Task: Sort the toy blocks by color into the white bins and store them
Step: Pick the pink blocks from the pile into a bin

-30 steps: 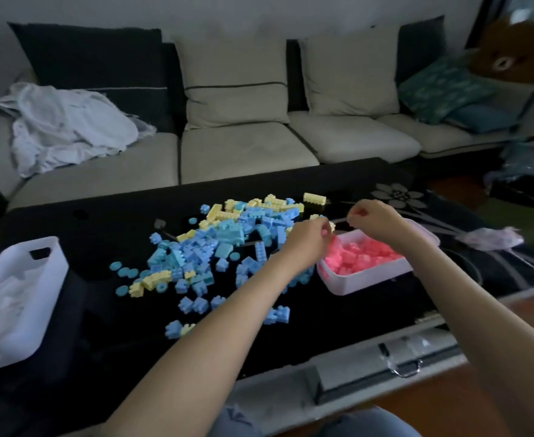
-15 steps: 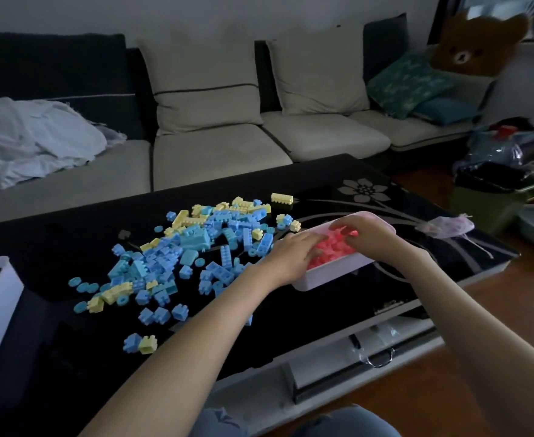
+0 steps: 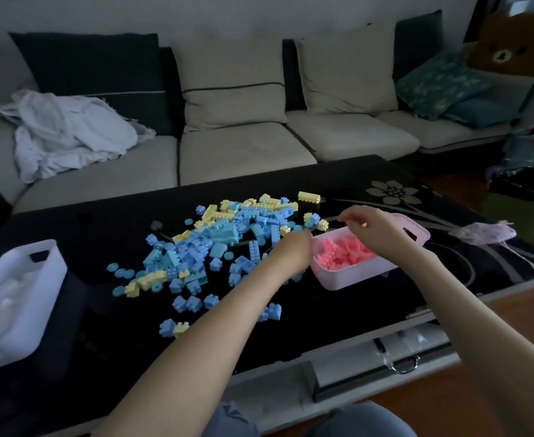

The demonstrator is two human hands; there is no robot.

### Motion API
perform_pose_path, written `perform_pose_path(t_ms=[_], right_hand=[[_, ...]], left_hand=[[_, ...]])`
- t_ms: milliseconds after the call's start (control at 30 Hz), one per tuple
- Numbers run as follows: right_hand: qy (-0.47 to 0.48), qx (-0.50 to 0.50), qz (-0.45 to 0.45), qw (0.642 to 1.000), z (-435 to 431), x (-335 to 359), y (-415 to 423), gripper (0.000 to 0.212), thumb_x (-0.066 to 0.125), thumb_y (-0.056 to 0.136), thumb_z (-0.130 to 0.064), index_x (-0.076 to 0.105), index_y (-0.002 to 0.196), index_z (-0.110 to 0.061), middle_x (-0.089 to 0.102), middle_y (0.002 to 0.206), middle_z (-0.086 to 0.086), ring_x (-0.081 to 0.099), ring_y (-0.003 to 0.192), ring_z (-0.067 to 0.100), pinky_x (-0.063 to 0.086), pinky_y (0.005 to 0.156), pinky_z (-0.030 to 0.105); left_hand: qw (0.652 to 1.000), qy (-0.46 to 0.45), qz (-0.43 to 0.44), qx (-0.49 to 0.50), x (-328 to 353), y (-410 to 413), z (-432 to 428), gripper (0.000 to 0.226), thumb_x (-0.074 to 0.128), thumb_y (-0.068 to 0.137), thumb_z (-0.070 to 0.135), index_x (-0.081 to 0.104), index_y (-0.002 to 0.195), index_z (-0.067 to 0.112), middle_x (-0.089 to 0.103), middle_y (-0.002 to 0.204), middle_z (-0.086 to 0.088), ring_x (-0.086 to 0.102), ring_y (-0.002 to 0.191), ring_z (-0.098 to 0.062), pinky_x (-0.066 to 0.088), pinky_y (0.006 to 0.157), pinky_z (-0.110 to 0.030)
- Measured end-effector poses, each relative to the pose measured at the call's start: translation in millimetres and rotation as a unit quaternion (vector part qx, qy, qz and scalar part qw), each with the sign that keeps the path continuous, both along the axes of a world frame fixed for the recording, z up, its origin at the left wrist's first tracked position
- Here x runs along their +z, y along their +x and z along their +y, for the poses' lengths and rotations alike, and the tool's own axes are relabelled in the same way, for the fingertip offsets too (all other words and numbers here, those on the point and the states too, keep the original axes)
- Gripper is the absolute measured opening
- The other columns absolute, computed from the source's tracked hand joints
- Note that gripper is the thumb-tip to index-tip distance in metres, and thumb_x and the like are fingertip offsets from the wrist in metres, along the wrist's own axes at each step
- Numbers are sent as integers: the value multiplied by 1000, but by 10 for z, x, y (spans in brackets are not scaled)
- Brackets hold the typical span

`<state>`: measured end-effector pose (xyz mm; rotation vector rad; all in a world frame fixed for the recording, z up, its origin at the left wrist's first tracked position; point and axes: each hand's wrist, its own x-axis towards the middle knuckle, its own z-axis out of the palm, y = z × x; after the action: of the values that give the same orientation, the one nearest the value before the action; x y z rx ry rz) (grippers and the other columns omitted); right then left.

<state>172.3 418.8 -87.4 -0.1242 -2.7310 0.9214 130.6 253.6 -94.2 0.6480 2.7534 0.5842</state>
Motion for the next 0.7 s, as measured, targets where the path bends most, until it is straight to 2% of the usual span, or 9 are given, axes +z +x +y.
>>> perform_pose_path(t_ms=[33, 100, 267, 300, 367, 467, 533, 600, 700], right_hand=[[8, 3, -1, 1000, -45, 18, -15, 27, 45, 93, -6, 66, 106, -17, 63, 101, -3, 57, 74, 9, 43, 62, 19], [22, 2, -5, 1000, -152, 79, -29, 27, 43, 95, -7, 65, 109, -15, 60, 98, -4, 48, 65, -1, 33, 55, 12], [18, -37, 11, 999, -373, 286, 9, 28, 42, 94, -8, 65, 108, -15, 55, 83, -7, 46, 59, 5, 32, 49, 13], [24, -43, 15, 999, -446, 329, 14, 28, 41, 94, -8, 65, 107, -16, 58, 88, -5, 49, 63, 8, 31, 51, 14], [58, -64, 26, 996, -587, 398, 3, 29, 40, 93, -7, 63, 108, -20, 61, 102, -2, 53, 82, 14, 21, 63, 23], [59, -82, 73, 992, -902, 442, -84, 42, 46, 85, -5, 53, 124, -20, 52, 123, 5, 41, 117, 21, 18, 76, 19], [29, -102, 112, 988, -1224, 457, -157, 53, 52, 83, -11, 41, 135, -18, 40, 135, 8, 30, 124, 26, 21, 93, 31], [-20, -108, 128, 986, -1635, 464, -229, 63, 57, 83, -19, 31, 140, -17, 32, 140, 9, 28, 126, 28, 24, 101, 41], [-142, -63, 66, 986, -2302, 425, -335, 78, 63, 81, -28, 19, 145, -19, 24, 146, 10, 25, 132, 31, 26, 105, 46]], left_hand=[[1000, -10, -20, 3, 31, 10, -6, 22, 44, 98, 12, 51, 116, 2, 60, 107, -11, 60, 95, -25, 41, 68, -30], [998, -48, -35, 7, 76, 38, -29, 36, 63, 87, 6, 50, 120, 0, 61, 114, -12, 61, 99, -25, 44, 69, -28], [997, -2, -45, 65, 165, 101, -196, 62, 73, 82, 16, 41, 130, -5, 57, 126, -16, 58, 111, -28, 50, 90, -33], [996, 17, -38, 83, 192, 104, -287, 65, 75, 80, 18, 40, 131, -3, 56, 126, -15, 58, 112, -28, 50, 89, -33], [988, 78, -38, 125, 254, 92, -452, 62, 74, 80, 15, 42, 130, -1, 58, 122, -14, 60, 107, -26, 51, 83, -32], [959, 209, -59, 184, 345, 50, -820, 30, 58, 90, 9, 51, 117, -2, 67, 102, -15, 69, 87, -26, 57, 74, -37], [938, 267, -37, 219, 406, 17, -1178, 17, 51, 91, 8, 55, 102, -4, 69, 91, -16, 71, 78, -29, 59, 71, -43], [919, 293, -1, 262, 451, -34, -1599, 17, 49, 88, 10, 58, 91, -4, 68, 90, -19, 70, 76, -35, 58, 70, -46], [894, 294, 28, 337, 428, -61, -2238, 20, 45, 84, 8, 55, 95, -5, 64, 97, -21, 69, 76, -38, 59, 68, -47]])
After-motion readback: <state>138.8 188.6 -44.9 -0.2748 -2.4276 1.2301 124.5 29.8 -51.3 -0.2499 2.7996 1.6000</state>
